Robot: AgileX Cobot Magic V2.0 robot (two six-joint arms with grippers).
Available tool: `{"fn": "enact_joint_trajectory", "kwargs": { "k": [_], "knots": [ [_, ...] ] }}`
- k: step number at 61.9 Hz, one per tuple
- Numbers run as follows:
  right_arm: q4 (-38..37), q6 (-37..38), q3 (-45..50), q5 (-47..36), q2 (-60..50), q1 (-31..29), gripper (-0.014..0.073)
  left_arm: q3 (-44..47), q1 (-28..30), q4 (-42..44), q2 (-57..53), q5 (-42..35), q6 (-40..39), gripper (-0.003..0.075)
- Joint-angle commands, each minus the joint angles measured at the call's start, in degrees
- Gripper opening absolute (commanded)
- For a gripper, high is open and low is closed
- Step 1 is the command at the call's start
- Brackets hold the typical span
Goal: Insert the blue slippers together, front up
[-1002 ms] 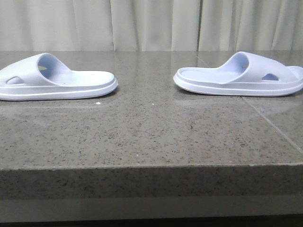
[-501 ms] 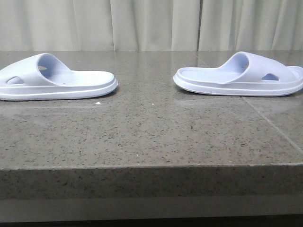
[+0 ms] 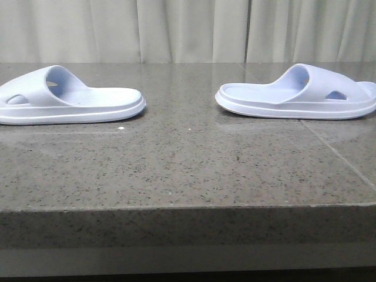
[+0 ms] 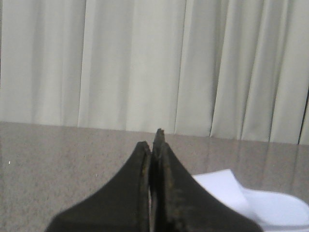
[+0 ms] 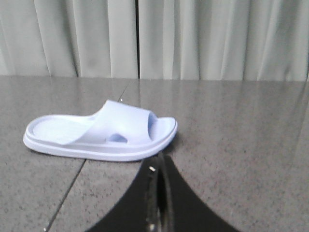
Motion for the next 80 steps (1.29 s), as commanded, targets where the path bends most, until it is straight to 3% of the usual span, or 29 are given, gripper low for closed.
{"fn": "enact_joint_trajectory", "kwargs": {
  "k": [1, 26, 49, 69, 73, 80],
  "knots": [
    [0.0, -0.29, -6.14, -1.6, 0.12, -0.27, -0.0068, -7.72, 0.1, -0.59, 1.37, 0.72, -0.03, -0.002],
    [0.0, -0.29, -27.46, 12.92, 18.9, -0.27, -0.0068, -28.32, 0.1, -0.46, 20.9, 19.5, -0.03, -0.002],
    [-0.07, -0.34, -28.3, 16.7, 32.28, -0.27, -0.0068, -29.0, 0.1, -0.46, 32.91, 23.4, -0.03, -0.002],
    [-0.11, -0.34, -28.3, 16.84, 35.13, -0.27, -0.006, -28.88, 0.1, -0.46, 38.37, 23.37, -0.03, -0.0015],
    [-0.11, -0.34, -28.3, 16.89, 35.13, -0.27, -0.0008, -28.88, 0.1, -0.12, 39.27, 23.37, -0.03, 0.0044],
    [-0.37, -0.34, -28.3, 16.96, 35.13, -0.27, 0.0202, -28.88, 0.1, 0.0, 40.31, 23.37, -0.03, 0.0283]
  ]
}}
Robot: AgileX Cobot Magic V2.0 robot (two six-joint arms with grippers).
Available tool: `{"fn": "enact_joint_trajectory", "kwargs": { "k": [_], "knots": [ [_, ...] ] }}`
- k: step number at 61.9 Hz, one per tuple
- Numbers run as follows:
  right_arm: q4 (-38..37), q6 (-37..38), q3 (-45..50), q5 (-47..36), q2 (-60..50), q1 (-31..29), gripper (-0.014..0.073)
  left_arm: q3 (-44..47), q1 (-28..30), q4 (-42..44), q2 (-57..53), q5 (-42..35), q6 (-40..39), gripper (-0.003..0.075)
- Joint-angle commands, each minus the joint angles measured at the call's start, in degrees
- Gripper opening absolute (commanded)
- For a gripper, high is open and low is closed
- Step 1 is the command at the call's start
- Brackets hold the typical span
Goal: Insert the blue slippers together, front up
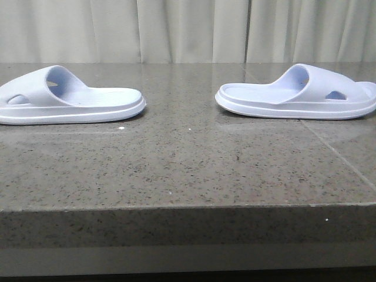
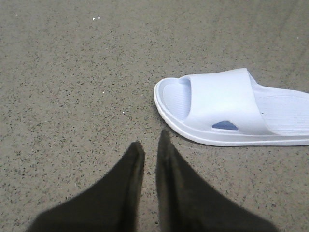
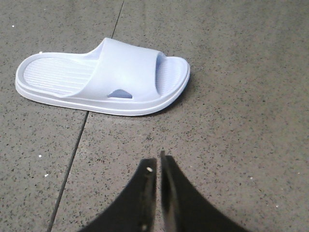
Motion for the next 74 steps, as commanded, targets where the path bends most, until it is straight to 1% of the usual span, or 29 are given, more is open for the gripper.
{"fn": "enact_joint_trajectory", "kwargs": {
  "k": [1, 2, 4, 7, 9, 11, 18, 23, 31, 37, 40, 42, 45, 49, 52, 57, 62, 65, 74],
  "knots": [
    [-0.37, -0.34, -1.97, -3.78, 0.49, -0.27, 0.0234, -1.86, 0.1, -0.1, 0.94, -4.19, -0.03, 0.0321],
    [-0.37, -0.34, -1.97, -3.78, 0.49, -0.27, 0.0283, -1.86, 0.1, -0.1, 0.95, -4.39, -0.03, 0.0358],
    [-0.37, -0.34, -1.97, -3.78, 0.49, -0.27, 0.0358, -1.86, 0.1, -0.1, 1.19, -4.94, -0.03, 0.0461],
    [-0.37, -0.34, -1.97, -3.78, 0.49, -0.27, 0.0444, -1.86, 0.1, -0.1, 1.34, -5.33, -0.03, 0.0551],
    [-0.37, -0.34, -1.97, -3.78, 0.49, -0.27, 0.0478, -1.86, 0.1, -0.1, 1.47, -5.33, -0.03, 0.0587],
    [-0.37, -0.34, -1.97, -3.78, 0.49, -0.27, 0.0505, -1.86, 0.1, -0.1, 1.71, -5.33, -0.03, 0.06],
    [-0.37, -0.34, -1.97, -3.89, 0.49, -0.27, 0.0507, -2.59, 0.1, -0.1, 3.34, -4.39, -0.03, 0.0599],
    [-0.37, -0.34, -1.97, -4.03, 0.49, -0.27, 0.0507, -4.72, 0.1, -0.07, 5.92, -1.06, -0.03, 0.0599],
    [-0.37, -0.34, -1.97, -4.15, 0.49, -0.27, 0.0507, -10.51, 0.17, 0.7, 12.68, 5.82, -0.03, 0.0599],
    [-0.37, -0.34, -1.97, -4.4, 0.49, -0.27, 0.0507, -15.33, 2.12, 0.82, 18.41, 9.79, 0.21, 0.0599],
    [-0.37, -0.34, -1.97, -4.55, 0.49, -0.27, 0.0507, -17.23, 3.85, -0.97, 21.17, 10.69, 1.59, 0.0599],
    [-0.37, -0.34, -1.97, -4.55, 0.49, -0.27, 0.0507, -18.23, 5.06, -2.97, 22.95, 11.35, 3.9, 0.0599],
    [-0.37, -0.34, -1.97, -4.55, 0.49, -0.27, 0.0507, -19.72, 7.54, -8.66, 25.32, 12.24, 8.88, 0.0599],
    [-0.37, -0.34, -1.97, -4.65, 0.49, -0.27, 0.0507, -21.44, 11.54, -19.63, 28.32, 13.74, 16.95, 0.0599],
    [-0.37, -0.34, -1.97, -4.78, 0.49, -0.27, 0.0507, -22.43, 13.88, -26.27, 30.83, 15.47, 23.28, 0.0599],
    [-0.37, -0.34, -1.97, -5.02, 0.49, -0.27, 0.0507, -24.03, 17.32, -35.97, 34.42, 18.23, 30.17, 0.0596],
    [-0.37, -0.34, -1.97, -5.23, 0.49, -0.27, 0.0507, -25.29, 19.0, -41.75, 38.27, 20.44, 34.47, 0.0567],
    [-0.37, -0.34, -1.97, -5.29, 0.49, -0.27, 0.0507, -25.95, 19.13, -43.96, 39.95, 20.75, 35.58, 0.0541],
    [-0.37, -0.34, -1.97, -5.29, 0.49, -0.27, 0.0507, -28.36, 18.76, -47.28, 45.28, 20.75, 37.0, 0.0432]
  ]
}}
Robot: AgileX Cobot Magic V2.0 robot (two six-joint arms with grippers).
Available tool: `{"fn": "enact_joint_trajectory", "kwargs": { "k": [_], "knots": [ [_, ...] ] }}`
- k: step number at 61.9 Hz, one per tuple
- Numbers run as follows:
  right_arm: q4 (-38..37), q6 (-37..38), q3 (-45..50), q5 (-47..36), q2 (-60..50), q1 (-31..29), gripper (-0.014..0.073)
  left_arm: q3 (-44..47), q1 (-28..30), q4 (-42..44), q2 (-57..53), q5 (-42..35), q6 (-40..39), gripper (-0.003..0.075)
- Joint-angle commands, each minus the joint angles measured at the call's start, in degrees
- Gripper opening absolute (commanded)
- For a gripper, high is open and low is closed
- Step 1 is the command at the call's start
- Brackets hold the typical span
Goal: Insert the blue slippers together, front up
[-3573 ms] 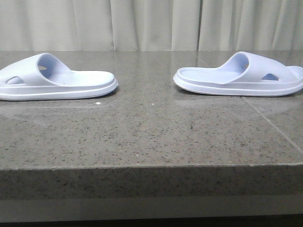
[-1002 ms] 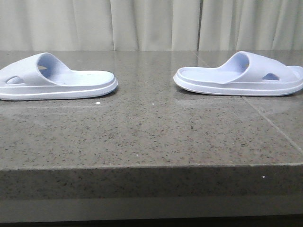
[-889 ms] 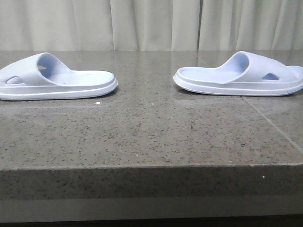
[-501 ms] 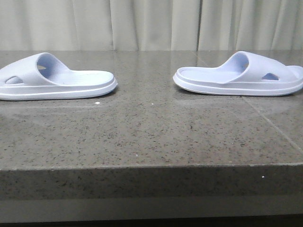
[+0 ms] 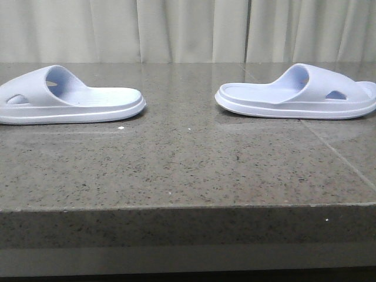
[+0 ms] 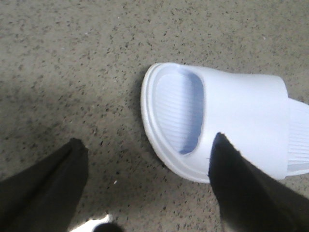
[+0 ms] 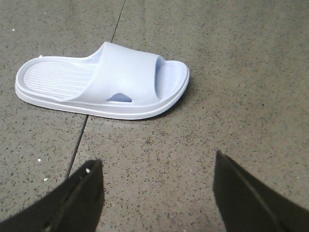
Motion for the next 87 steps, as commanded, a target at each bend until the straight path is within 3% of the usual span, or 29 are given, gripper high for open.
{"fn": "enact_joint_trajectory", "kwargs": {
  "k": [1, 23, 56, 64, 80, 87],
  "knots": [
    [-0.37, -0.34, -1.97, -4.71, 0.49, -0.27, 0.0507, -3.41, -0.16, -5.66, 1.32, -0.2, 1.35, 0.0419],
    [-0.37, -0.34, -1.97, -4.77, 0.49, -0.27, 0.0507, -8.07, -0.65, -6.53, 9.4, 0.18, 1.35, 0.0399],
    [-0.37, -0.34, -1.97, -4.28, 0.49, -0.27, 0.0507, -8.19, -8.01, -6.09, 14.56, 1.54, 1.35, 0.0393],
    [-0.37, -0.34, -1.97, -4.28, 0.49, -0.27, 0.0507, -8.19, -8.45, -6.04, 14.56, 1.54, 1.35, 0.03],
    [-0.37, -0.34, -1.97, -4.34, 0.49, -0.27, 0.0507, -8.19, -8.45, -7.37, 14.56, 0.6, 1.35, 0.0003],
    [-0.37, -0.34, -1.97, -4.45, 0.49, -0.27, 0.0507, -8.19, -8.45, -10.59, 14.06, 0.73, 2.43, -0.002]
  ]
}}
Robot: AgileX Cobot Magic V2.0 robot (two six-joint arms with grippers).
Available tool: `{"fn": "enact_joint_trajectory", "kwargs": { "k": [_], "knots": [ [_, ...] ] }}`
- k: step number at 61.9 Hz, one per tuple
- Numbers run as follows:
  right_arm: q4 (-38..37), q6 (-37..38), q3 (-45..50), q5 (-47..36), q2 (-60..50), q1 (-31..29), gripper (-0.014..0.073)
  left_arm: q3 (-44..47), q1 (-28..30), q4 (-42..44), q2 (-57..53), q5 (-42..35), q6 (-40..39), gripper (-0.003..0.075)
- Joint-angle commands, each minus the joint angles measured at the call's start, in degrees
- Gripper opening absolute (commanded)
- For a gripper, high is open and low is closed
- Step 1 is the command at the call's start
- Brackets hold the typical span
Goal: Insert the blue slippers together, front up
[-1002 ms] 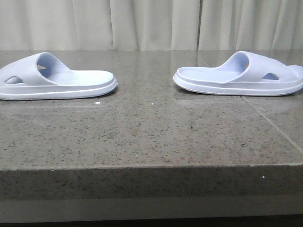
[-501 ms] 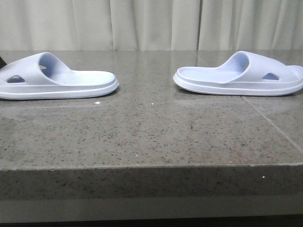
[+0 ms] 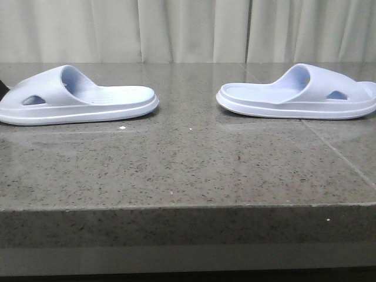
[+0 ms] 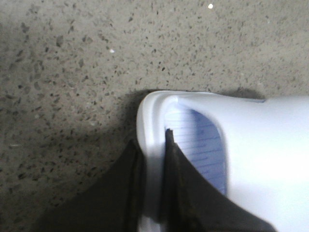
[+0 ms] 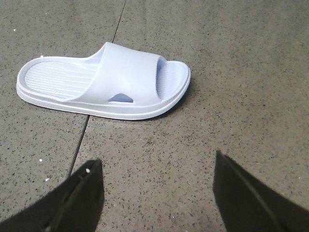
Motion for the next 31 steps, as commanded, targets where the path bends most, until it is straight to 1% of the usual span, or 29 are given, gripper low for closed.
{"fn": "enact_joint_trajectory", "kwargs": {
  "k": [1, 10, 18, 27, 31],
  "knots": [
    [-0.37, -0.34, -1.97, -4.46, 0.49, -0.27, 0.0507, -1.15, -0.56, -4.53, -2.6, 0.51, 1.45, -0.002],
    [-0.37, -0.34, -1.97, -5.08, 0.36, -0.27, 0.0507, -1.15, -0.56, -7.54, -5.29, 2.02, 2.84, -0.002],
    [-0.37, -0.34, -1.97, -5.21, 0.36, -0.27, 0.0507, -0.72, -0.56, -9.01, -10.05, 4.42, 3.21, -0.002],
    [-0.37, -0.34, -1.97, -5.09, 0.36, -0.27, 0.0507, 4.34, -0.56, -14.43, -17.51, 5.07, 8.05, -0.002],
    [-0.37, -0.34, -1.97, -4.82, 0.36, -0.27, 0.0507, 8.01, -0.56, -16.83, -21.35, 5.22, 10.13, -0.002]
  ]
}}
